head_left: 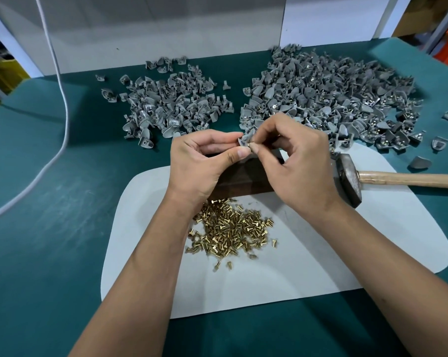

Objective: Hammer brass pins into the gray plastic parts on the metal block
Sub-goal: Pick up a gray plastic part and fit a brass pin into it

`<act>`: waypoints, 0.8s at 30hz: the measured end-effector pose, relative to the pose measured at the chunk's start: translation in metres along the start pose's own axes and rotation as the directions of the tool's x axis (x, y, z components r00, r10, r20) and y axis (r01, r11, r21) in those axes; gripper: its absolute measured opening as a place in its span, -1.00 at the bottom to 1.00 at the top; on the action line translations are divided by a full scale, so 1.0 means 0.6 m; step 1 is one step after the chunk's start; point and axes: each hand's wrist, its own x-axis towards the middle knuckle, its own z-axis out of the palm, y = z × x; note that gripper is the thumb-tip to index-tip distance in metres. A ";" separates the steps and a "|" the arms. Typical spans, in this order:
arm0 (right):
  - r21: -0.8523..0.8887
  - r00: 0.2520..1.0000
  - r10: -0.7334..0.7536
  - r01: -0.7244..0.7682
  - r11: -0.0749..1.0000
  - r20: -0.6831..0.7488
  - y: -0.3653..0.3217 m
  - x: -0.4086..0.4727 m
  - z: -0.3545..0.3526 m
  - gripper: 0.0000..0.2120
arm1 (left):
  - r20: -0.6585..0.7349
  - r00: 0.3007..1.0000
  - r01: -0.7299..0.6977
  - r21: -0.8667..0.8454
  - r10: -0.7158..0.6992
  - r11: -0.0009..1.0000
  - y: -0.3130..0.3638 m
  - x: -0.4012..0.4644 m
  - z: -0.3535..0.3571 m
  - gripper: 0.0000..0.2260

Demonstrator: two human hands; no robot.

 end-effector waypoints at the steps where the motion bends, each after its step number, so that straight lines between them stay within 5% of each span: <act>1: 0.026 1.000 0.014 -0.015 1.000 0.016 0.001 0.001 -0.003 -0.93 | -0.001 1.000 0.000 0.000 0.000 1.000 0.001 0.001 -0.001 -0.75; 10: -0.061 0.997 -0.075 0.076 0.995 0.014 0.003 0.006 -0.011 -0.95 | 0.025 1.000 -0.008 0.024 0.007 1.000 0.005 0.001 -0.005 -0.75; 16: -0.079 1.000 -0.013 0.014 0.997 0.014 0.005 0.009 -0.010 -0.95 | 0.089 0.974 -0.225 0.290 0.208 0.930 0.016 0.000 -0.003 -0.58; 24: -0.043 0.999 0.046 -0.046 0.998 0.009 -0.001 0.009 -0.007 -0.94 | -0.014 0.963 -0.249 0.322 0.268 0.913 0.017 -0.002 0.015 -0.74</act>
